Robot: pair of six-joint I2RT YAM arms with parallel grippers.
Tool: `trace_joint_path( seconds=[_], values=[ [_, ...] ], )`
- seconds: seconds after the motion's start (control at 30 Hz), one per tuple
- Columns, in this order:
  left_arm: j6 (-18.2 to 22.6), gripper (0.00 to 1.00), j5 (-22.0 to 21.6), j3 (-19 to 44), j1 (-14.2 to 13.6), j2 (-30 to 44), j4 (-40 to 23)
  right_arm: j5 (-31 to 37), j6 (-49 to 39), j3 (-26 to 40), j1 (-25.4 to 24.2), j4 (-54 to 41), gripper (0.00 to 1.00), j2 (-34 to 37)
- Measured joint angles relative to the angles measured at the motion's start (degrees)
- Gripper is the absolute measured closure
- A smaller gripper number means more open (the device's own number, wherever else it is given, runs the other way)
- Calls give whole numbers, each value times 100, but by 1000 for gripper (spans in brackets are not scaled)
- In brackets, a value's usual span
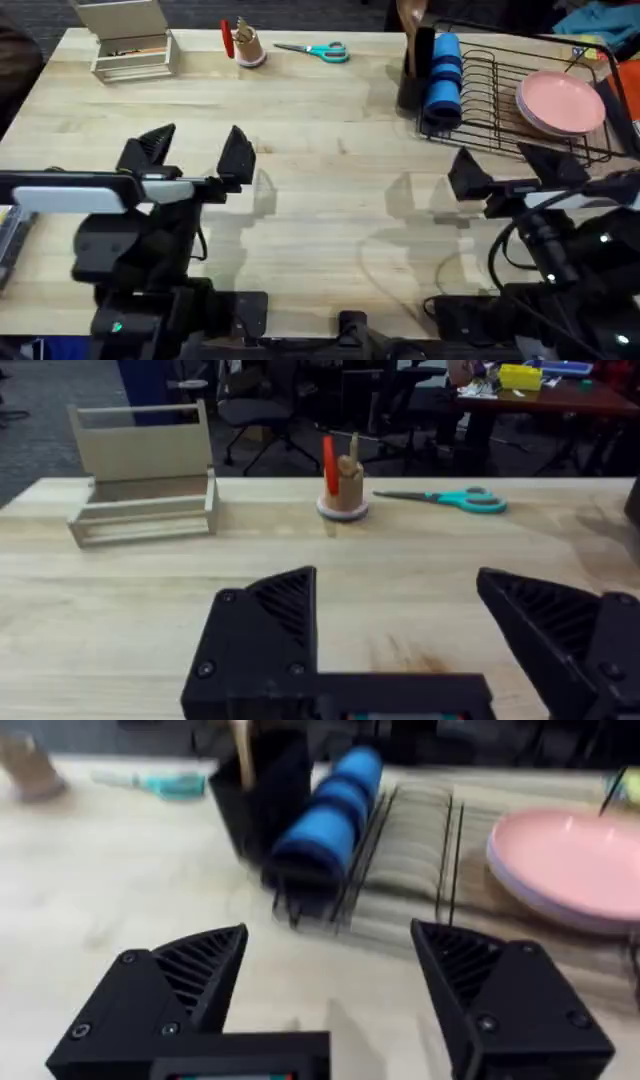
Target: Pick up the spoon on the table one by one and put them onto the rack
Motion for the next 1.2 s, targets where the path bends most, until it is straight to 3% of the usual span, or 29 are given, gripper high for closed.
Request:
trace_joint_path(
  seconds=[0.17, 0.5, 0.8, 1.2],
  values=[
    [2, 8, -2, 684, 0, 188, -355, -71, 0, 520, 0, -1097, 6, 0],
    [0, 8, 2, 2148, 0, 1473, -595, -133, 0, 1800, 0, -1439, 6, 202],
    [2, 8, 268, 3544, 0, 2883, -1003, -150, 0, 2980, 0, -1481, 7, 1639],
    [2, 8, 413, 5370, 0, 4366, -2642, -159, 0, 5199, 0, -2441, 6, 3964]
  ],
)
